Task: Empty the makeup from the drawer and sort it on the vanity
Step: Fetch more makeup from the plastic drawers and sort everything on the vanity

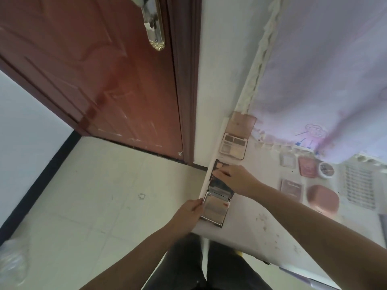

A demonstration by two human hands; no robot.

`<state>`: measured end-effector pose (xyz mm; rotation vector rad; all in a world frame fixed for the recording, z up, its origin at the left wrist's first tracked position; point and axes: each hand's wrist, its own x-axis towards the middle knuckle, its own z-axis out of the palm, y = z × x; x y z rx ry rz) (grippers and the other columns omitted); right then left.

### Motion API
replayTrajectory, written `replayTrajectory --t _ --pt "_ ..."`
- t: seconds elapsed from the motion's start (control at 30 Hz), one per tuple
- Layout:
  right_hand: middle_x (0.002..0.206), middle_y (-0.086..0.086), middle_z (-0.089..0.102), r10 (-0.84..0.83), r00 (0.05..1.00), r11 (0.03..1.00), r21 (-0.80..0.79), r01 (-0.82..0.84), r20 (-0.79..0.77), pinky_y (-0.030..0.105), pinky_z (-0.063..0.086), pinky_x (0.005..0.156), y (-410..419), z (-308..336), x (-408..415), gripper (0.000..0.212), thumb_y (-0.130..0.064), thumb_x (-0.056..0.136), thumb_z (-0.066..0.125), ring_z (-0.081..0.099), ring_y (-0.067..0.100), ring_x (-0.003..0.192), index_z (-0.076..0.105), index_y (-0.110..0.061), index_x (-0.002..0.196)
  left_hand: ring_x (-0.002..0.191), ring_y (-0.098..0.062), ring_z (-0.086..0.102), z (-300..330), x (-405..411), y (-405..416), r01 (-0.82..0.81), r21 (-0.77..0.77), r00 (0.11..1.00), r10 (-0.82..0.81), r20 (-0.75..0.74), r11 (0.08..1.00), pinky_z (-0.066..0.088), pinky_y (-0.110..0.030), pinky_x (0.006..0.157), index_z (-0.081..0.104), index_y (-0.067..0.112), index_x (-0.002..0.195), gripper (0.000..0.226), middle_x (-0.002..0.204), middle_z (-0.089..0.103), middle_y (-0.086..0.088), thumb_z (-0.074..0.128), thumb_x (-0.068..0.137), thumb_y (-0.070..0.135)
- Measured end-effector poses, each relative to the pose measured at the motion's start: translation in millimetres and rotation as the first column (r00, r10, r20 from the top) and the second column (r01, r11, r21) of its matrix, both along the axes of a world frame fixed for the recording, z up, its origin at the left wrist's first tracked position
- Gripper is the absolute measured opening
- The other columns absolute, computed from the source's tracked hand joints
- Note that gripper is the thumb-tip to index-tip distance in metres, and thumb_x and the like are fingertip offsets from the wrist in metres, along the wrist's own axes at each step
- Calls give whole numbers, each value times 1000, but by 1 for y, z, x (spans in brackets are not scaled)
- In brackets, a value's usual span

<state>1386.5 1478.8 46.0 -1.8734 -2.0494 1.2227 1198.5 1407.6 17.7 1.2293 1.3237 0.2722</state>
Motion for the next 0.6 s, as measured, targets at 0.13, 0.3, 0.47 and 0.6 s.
replayTrajectory --t 0.13,0.3,0.47,0.6 --pt "75 0 60 54 998 998 44 -55 20 22 35 62 1 -6 -6 37 -33 99 44 50 11 67 65 -7 84 107 -11 46 -17 3 0 82 146 977 -51 -206 986 35 -15 87 50 7 128 35 127 43 -7 39 100 24" --pt "97 6 65 164 979 973 141 -181 122 28 43 76 -9 -11 -16 35 -30 101 38 58 20 87 65 -8 104 106 -10 37 -23 2 0 328 243 900 -223 -375 913 32 -13 88 45 15 134 37 130 36 -5 37 100 25" --pt "97 6 67 134 982 975 162 -154 132 32 48 79 -23 -15 -16 37 -36 101 35 61 22 88 63 -11 104 121 -18 35 -19 5 2 464 240 815 -304 -493 853 39 -23 97 35 14 142 45 138 30 -6 38 98 21" --pt "95 6 67 64 992 979 185 -83 107 31 48 75 -24 -17 -11 36 -36 100 35 61 21 85 62 -12 102 124 -21 32 -15 10 8 485 218 791 -319 -522 847 41 -29 100 29 14 145 50 140 27 -8 39 97 22"
